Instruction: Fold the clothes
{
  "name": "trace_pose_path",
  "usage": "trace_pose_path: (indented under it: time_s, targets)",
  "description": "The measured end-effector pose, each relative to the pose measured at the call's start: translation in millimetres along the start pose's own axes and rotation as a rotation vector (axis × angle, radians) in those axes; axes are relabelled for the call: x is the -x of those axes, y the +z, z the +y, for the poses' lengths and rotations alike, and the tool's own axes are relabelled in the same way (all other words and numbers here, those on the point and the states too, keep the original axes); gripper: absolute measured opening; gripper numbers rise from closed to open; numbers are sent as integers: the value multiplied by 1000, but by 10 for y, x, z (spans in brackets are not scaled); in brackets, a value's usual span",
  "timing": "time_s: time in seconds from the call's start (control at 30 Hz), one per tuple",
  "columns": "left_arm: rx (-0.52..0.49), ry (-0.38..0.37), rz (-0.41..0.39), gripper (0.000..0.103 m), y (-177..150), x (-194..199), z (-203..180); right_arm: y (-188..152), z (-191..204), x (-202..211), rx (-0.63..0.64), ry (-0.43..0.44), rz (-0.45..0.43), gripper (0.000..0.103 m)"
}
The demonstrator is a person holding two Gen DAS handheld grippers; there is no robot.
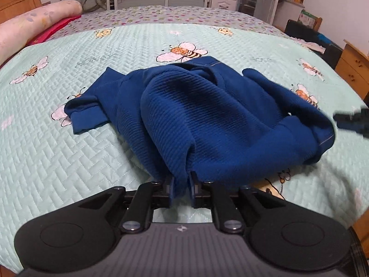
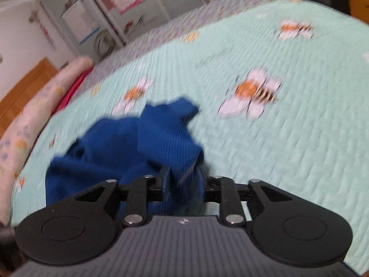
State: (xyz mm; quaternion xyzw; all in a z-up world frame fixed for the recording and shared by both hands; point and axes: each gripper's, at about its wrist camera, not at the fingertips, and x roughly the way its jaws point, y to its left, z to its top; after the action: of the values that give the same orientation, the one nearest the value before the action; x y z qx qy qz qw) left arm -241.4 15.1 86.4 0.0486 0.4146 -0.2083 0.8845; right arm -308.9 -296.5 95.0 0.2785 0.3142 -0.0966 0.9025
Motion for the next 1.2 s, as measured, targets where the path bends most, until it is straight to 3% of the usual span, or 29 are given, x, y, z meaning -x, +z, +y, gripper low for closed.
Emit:
trace_pose_path:
  time_s: [0.07, 0.1, 0.2, 0.33, 0.43, 0.5, 0.57, 0.8, 0.9, 1.0, 1.07, 1.2]
  targets:
    - [19, -20, -6, 26, -20, 50, 34, 119, 20, -34, 24, -5, -44, 48]
    - [29, -29, -9, 28, -30, 75, 51, 185, 36, -81, 42, -10, -71, 50]
    - [39, -33, -25, 28, 0, 168, 44, 350, 170, -321, 125, -1, -108, 69]
    - [39, -36, -74, 29, 127, 242, -9, 486, 420, -966, 228, 7, -10, 71]
    - [38, -35, -116, 40, 244, 264, -64, 505, 522, -1351, 257, -10, 66, 71]
    - [32, -27, -122, 42, 304, 228, -110, 491, 518, -1524, 259, -24, 107, 66]
    - [34, -37, -110, 42, 340, 163, -150, 432, 466, -1507, 233, -27, 111, 9]
    - [77, -116, -18, 43, 314, -166, -338, 160, -107, -563, 0, -46, -9, 9]
    - [145, -141, 20, 51, 315, -309, -374, -59, -363, -218, -28, -93, 43, 9]
    - [213, -155, 40, 52, 328, -417, -386, -297, -564, -1, -31, -125, 156, 9]
    - [244, -152, 51, 52, 341, -477, -402, -437, -653, 124, -46, -97, 234, 9]
    - [283, -174, 82, 53, 374, -595, -485, -622, -710, 291, -105, 160, 348, 9]
